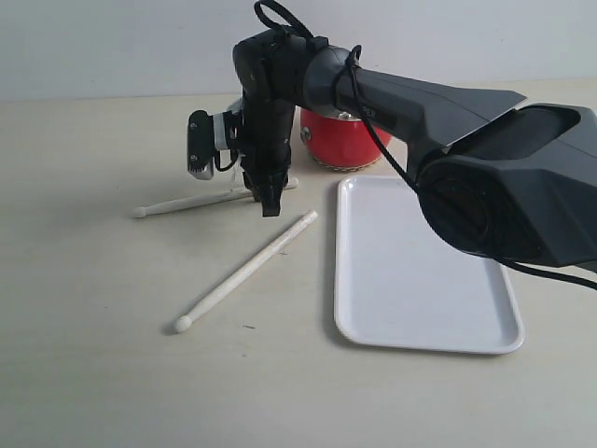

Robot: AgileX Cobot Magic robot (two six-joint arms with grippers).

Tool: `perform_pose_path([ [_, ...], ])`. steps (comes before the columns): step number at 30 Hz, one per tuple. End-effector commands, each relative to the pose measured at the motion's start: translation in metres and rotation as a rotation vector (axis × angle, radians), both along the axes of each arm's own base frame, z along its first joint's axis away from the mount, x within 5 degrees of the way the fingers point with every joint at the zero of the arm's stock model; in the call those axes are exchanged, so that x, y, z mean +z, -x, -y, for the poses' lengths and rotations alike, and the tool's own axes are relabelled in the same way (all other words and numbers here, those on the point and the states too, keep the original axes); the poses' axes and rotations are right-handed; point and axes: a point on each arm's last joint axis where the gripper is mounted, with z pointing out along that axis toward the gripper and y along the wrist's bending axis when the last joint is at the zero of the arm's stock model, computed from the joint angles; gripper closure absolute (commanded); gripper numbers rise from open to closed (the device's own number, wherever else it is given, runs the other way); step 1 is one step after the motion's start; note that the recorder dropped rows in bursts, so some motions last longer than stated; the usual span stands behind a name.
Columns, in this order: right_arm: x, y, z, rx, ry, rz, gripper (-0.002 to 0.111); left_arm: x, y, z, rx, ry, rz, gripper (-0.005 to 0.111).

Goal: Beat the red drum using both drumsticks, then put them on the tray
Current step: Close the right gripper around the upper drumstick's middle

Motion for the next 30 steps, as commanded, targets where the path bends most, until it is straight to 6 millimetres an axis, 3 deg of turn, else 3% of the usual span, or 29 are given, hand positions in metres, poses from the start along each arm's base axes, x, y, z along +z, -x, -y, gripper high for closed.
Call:
perform_pose_path([
  [1, 0.003, -0.001, 0.001, -0.003, -0.007, -0.001, 0.084, 0.001, 0.000, 0.000, -0.007, 0.004, 0.014, 0.107],
  [20, 0.002, 0.002, 0.003, 0.013, 0.024, -0.029, 0.084, 0.001, 0.000, 0.000, -0.007, 0.004, 0.014, 0.107],
  [30, -0.014, 0.003, 0.004, 0.012, 0.050, -0.064, 0.087, 0.001, 0.000, 0.000, -0.007, 0.004, 0.014, 0.107],
])
